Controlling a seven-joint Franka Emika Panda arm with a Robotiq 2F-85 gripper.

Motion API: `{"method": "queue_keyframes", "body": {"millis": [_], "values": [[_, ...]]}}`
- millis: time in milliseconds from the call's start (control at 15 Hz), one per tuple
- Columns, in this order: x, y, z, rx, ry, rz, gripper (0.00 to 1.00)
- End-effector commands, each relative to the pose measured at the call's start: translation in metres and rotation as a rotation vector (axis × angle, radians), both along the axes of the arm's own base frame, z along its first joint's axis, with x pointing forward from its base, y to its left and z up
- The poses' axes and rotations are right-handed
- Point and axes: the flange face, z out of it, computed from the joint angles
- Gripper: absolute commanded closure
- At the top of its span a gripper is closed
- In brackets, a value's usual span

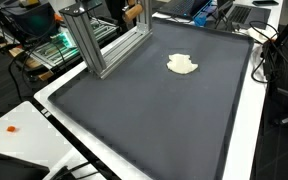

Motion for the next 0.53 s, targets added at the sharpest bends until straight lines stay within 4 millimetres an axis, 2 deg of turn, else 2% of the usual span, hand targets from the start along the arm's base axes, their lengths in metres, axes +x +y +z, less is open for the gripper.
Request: {"method": "queue_keyframes", "body": {"millis": [0,67,133,200,333,467], "values": [[-0.011,-0.001,-0.001,0.027,-0.033,-0.047,0.66],[-0.011,-0.001,-0.002,0.03,-0.038,-0.045,0.66],[-0.009,-0.002,0.0,0.033,-0.048,-0.049,0.16],[-0.007,-0.003,0.001,0.027,-0.061,-0.049,0.15],[0.0,-0.003,0.009,0.017,-0.09,-0.025,0.02],[0.006,-0.003,0.016,0.007,-0.096,-0.005,0.0]]}}
